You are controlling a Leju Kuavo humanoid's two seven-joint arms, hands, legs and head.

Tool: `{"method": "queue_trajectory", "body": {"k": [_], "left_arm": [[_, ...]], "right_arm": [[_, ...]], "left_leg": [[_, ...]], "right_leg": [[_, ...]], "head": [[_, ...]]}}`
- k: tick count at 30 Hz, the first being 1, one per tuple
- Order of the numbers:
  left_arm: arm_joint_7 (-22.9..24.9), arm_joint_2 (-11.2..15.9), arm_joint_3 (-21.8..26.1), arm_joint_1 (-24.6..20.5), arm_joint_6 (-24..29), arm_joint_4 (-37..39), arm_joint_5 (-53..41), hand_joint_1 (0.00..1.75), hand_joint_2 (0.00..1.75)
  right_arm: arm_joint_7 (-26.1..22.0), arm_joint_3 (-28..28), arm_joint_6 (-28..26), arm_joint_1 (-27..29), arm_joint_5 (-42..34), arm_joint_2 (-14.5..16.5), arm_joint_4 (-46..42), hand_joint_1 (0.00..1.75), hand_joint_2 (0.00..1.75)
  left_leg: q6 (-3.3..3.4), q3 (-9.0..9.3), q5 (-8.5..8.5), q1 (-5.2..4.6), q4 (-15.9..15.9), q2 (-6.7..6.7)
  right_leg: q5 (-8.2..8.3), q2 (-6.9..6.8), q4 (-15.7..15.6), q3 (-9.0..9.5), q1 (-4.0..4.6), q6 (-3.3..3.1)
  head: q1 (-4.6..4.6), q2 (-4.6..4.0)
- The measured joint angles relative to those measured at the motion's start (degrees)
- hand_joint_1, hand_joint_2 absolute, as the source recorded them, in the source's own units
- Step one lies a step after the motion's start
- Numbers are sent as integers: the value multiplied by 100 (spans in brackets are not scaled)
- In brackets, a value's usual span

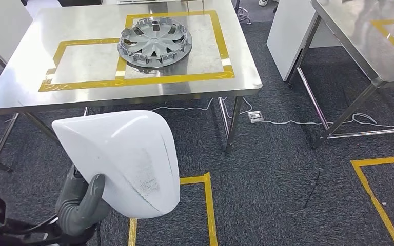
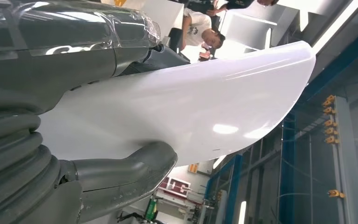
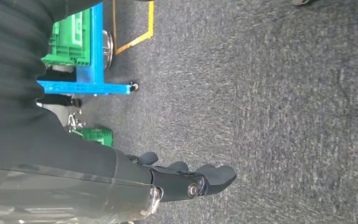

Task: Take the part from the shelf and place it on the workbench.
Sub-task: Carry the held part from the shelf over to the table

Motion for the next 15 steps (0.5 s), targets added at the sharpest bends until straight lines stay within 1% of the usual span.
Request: {"method": "queue_trajectory", "body": {"k": [1,2,3,5,6,7,8,9,11,12,13,14,15], "left_arm": [[4,2,0,-1,0,1,0,175,175],[9,3,0,-2,0,0,0,175,175],[14,3,-1,-2,0,-1,0,175,175],[22,7,-1,-2,0,-4,0,175,175],[24,7,-2,-1,0,-4,0,175,175],[25,7,-2,-3,0,-5,0,175,175],[25,6,-2,-3,0,-7,0,175,175],[25,5,-2,-4,0,-8,0,175,175],[28,5,-2,-3,0,-6,0,175,175],[31,5,-2,-2,0,-4,0,175,175],[34,5,-2,-2,0,-3,0,175,175],[36,5,-2,-1,0,-2,0,175,175],[36,5,-2,-2,0,-3,0,175,175]], "right_arm": [[0,0,1,0,0,1,0,0,175],[-1,0,1,-3,0,2,0,0,175],[-1,0,1,-7,0,1,-1,0,175],[0,0,2,-15,0,2,-2,0,175],[0,0,3,-17,0,3,-1,0,175],[-1,0,4,-17,0,4,0,0,175],[0,0,4,-18,0,3,1,0,175],[-1,0,3,-19,0,1,-1,0,175],[-1,0,1,-14,-1,-1,-2,0,175],[-1,0,2,-7,-1,1,-2,0,175],[0,-1,2,1,-1,3,-1,0,175],[0,-2,3,7,0,3,-1,0,175],[0,-2,3,8,-1,2,-1,0,175]], "left_leg": [[13,141,206,-4,-329,13],[30,280,328,-10,-634,25],[55,364,360,-18,-820,34],[122,405,284,-34,-921,26],[160,406,270,-32,-917,15],[195,423,257,-29,-920,7],[228,448,244,-24,-927,6],[260,474,228,-24,-931,7],[314,510,192,-50,-931,9],[337,529,173,-72,-931,4],[355,555,152,-99,-930,-6],[369,590,129,-129,-931,-16],[379,633,105,-160,-933,-25]], "right_leg": [[-38,8,2,43,4,29],[-74,18,13,74,10,64],[-100,23,21,85,19,98],[-126,22,17,85,27,153],[-146,15,8,95,21,175],[-193,11,52,92,15,199],[-283,8,196,41,12,223],[-418,8,466,-87,14,239],[-703,8,1251,-520,28,249],[-759,8,1560,-720,36,235],[-704,9,1688,-837,48,203],[-539,11,1602,-852,70,151],[-288,13,1319,-772,110,74]], "head": [[-3,0],[-9,0],[-9,0],[0,0],[11,0],[22,0],[32,0],[45,0],[69,0],[76,0],[82,0],[86,0],[90,0]]}}
